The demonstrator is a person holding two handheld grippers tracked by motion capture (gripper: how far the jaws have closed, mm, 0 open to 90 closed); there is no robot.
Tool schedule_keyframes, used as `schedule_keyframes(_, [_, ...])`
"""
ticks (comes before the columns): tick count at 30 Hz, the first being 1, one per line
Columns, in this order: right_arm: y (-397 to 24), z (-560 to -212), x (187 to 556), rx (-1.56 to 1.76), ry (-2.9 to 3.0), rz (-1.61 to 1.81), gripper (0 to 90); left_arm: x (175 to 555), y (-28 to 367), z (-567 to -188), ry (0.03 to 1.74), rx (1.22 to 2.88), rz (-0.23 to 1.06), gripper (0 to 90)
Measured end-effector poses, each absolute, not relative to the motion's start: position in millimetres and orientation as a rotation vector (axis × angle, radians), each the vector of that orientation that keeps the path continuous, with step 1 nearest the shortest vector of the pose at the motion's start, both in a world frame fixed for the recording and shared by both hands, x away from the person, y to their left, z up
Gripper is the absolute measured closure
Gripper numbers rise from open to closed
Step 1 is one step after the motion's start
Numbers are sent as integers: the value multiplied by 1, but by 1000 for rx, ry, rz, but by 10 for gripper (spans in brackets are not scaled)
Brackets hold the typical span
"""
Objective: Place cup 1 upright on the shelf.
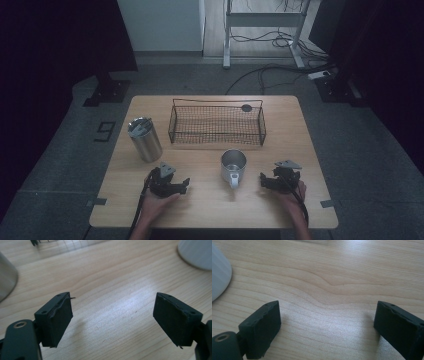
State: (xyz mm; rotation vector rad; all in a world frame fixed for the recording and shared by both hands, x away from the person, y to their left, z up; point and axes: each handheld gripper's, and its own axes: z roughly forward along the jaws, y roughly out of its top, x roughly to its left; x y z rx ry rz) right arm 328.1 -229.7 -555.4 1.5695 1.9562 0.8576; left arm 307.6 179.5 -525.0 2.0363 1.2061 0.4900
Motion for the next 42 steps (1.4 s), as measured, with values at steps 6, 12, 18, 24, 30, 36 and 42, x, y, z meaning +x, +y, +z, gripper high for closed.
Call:
schedule_keyframes(6, [-230, -555, 328, 1567, 1952, 857, 82, 305, 194, -506, 1211, 1961, 501, 156])
schedule_keyframes(12, [-230, -555, 328, 1568, 1953, 860, 83, 303, 202, -491, 1209, 1950, 505, 163])
schedule_keyframes(18, [-230, -555, 328, 1566, 1955, 861, 83, 303, 206, -483, 1209, 1945, 530, 155])
schedule_keyframes(24, [-230, -555, 328, 1566, 1955, 861, 84, 303, 212, -480, 1220, 1926, 537, 152])
schedule_keyframes(30, [-230, -555, 328, 1566, 1955, 861, 84, 304, 220, -472, 1229, 1910, 563, 148])
schedule_keyframes(36, [-230, -555, 328, 1566, 1955, 861, 84, 304, 226, -465, 1238, 1899, 579, 148])
schedule_keyframes(42, [-230, -555, 328, 1566, 1955, 861, 83, 305, 235, -460, 1264, 1877, 591, 147])
